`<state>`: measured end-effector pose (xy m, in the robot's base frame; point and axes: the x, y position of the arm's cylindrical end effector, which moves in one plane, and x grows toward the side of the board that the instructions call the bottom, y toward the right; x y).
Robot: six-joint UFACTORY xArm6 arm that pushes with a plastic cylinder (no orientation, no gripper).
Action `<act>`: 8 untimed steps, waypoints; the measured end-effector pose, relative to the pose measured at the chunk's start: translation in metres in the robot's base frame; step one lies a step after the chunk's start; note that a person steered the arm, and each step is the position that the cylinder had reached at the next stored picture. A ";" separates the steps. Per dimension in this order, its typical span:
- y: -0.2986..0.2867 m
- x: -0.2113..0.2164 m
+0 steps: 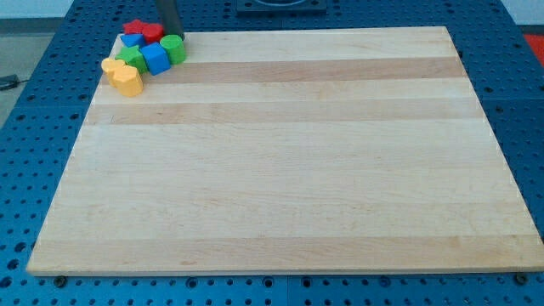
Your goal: Move the green circle to the center of the board
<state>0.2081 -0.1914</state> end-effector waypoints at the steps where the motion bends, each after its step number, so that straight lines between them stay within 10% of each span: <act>1: -0.011 0.009; 8: 0.082 0.090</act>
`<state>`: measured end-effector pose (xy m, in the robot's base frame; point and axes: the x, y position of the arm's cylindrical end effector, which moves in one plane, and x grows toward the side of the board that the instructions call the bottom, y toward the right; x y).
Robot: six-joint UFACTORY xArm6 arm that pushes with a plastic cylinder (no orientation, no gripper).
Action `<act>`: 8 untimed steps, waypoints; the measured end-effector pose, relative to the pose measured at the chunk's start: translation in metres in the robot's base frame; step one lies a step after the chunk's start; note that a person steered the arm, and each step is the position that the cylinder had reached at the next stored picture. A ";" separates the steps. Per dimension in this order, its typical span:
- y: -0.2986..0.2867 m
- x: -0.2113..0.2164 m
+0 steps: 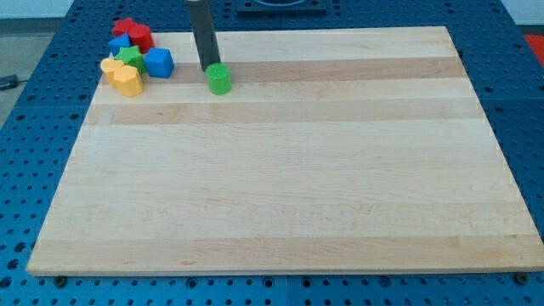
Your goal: Move the green circle to the center of the board
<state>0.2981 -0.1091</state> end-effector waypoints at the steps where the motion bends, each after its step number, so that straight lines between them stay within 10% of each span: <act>1: 0.011 0.019; 8: -0.010 0.095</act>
